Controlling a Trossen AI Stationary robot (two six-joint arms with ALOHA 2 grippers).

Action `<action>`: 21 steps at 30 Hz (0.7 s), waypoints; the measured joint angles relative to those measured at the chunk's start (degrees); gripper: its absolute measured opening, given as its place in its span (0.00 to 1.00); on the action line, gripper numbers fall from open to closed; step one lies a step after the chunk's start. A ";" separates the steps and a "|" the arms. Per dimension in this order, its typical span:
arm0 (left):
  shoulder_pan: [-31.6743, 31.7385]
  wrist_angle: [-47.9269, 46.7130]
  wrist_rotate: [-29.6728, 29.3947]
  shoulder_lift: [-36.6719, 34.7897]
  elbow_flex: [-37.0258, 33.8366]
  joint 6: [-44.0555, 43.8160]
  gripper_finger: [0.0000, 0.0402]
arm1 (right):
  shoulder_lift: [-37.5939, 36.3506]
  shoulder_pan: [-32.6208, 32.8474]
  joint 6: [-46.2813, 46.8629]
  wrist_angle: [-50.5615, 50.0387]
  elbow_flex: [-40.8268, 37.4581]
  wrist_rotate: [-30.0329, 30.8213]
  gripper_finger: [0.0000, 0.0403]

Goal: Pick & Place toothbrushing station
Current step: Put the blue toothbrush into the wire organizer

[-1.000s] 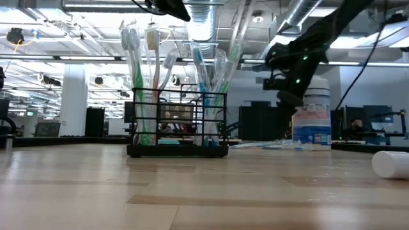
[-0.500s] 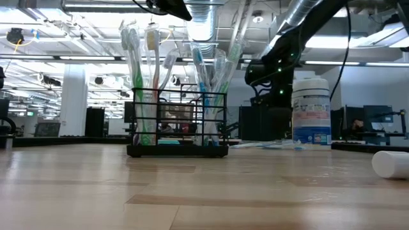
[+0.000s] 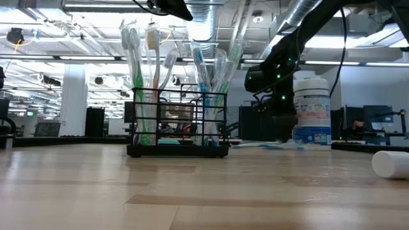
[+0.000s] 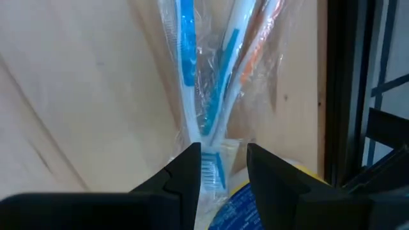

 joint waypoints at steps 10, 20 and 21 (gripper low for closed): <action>0.00 -0.07 0.13 0.00 -0.01 -1.46 0.03 | -0.02 1.36 0.17 -1.54 -0.07 -4.61 0.19; 0.02 -0.09 0.06 0.00 0.00 -1.46 0.03 | -0.04 3.15 -1.73 -4.48 -0.09 -3.70 0.00; 0.02 -0.09 0.06 -0.02 -0.02 -1.46 0.03 | -0.04 3.49 -1.73 -4.75 -0.09 -2.84 0.00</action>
